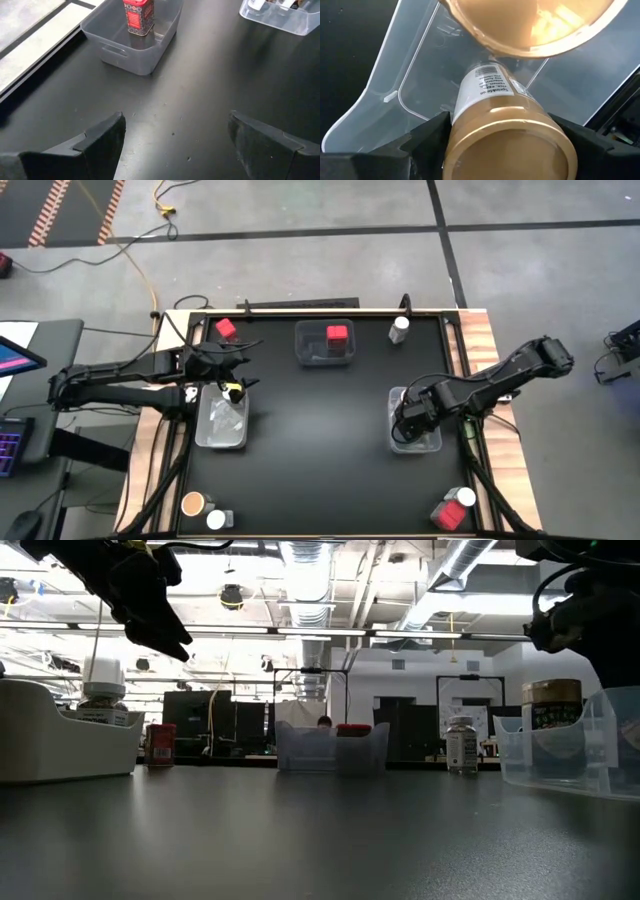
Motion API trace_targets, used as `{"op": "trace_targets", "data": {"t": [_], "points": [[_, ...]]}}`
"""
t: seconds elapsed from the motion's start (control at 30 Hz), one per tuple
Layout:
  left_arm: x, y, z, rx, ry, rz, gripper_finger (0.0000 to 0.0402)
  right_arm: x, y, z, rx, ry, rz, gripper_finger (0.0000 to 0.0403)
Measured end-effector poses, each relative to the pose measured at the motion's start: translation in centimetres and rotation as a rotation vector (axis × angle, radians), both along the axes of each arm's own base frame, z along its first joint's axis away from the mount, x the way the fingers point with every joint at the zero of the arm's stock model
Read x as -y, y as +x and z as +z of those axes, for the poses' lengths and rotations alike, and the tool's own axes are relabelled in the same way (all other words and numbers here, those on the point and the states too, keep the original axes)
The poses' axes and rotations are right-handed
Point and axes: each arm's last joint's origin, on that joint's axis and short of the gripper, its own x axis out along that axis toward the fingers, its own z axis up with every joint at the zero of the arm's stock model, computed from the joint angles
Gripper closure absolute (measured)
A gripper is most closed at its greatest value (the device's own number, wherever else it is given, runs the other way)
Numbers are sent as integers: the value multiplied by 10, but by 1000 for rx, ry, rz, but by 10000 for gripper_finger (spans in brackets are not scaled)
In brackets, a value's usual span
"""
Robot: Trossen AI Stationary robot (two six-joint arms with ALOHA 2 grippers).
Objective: Sort spices by type
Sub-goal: Put the top gold seasoning bottle into the transparent bin
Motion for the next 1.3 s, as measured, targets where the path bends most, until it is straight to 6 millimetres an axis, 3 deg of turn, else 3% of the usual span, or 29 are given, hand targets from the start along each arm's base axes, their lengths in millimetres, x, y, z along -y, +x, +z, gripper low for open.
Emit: {"op": "trace_targets", "data": {"t": [0.97,1.3], "points": [[0,0,0,2,-3,2,68,1,0,0,-2,-14,46,62],[0,0,0,2,-3,2,68,1,0,0,-2,-14,57,7]]}}
